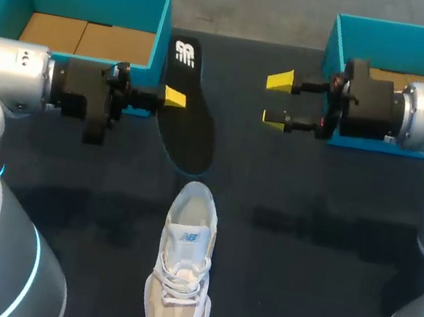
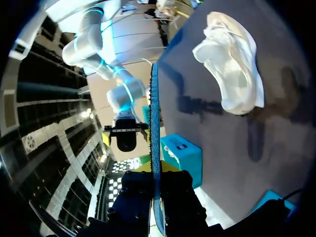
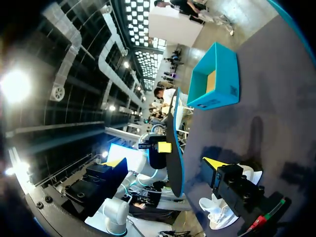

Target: Take the shoe out of the shoebox, open the shoe tongue, remove and reinsert the insole, then place the shoe into the shoebox

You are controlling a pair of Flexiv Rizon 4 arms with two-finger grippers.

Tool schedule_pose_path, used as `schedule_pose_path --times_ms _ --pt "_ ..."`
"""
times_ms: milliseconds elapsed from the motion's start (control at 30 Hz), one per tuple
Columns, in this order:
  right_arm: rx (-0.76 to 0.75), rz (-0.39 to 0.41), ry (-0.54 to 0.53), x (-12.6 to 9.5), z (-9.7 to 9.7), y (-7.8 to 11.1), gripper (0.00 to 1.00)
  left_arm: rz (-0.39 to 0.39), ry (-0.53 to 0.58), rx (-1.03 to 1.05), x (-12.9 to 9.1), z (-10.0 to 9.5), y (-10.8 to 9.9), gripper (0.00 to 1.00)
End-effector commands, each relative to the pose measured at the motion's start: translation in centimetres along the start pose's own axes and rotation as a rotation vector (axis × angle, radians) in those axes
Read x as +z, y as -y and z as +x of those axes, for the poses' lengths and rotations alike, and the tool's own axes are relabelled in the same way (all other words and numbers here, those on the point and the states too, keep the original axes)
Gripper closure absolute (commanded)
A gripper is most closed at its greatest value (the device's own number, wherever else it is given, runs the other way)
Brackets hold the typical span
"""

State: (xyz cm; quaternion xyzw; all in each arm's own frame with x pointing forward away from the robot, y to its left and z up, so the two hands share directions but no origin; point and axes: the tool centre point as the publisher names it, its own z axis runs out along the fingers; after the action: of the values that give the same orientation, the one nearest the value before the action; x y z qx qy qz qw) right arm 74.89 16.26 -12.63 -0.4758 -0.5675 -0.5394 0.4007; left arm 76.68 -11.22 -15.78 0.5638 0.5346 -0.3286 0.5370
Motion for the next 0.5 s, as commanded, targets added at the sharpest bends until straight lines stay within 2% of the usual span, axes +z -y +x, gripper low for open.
schedule_pose_path --times_ms 33,300,500 --pt "0.001 -0.002 0.003 0.1 0.0 0.0 0.00 -0.050 -0.033 0.006 -0.1 -0.8 1.3 1.00" --pt "0.001 -0.002 0.003 0.1 0.0 0.0 0.00 -0.050 -0.033 0.006 -0.1 -0.8 1.3 1.00" --pt "0.001 -0.002 0.003 0.1 0.0 0.0 0.00 0.054 -0.027 -0.247 -1.3 -1.1 -0.1 1.00"
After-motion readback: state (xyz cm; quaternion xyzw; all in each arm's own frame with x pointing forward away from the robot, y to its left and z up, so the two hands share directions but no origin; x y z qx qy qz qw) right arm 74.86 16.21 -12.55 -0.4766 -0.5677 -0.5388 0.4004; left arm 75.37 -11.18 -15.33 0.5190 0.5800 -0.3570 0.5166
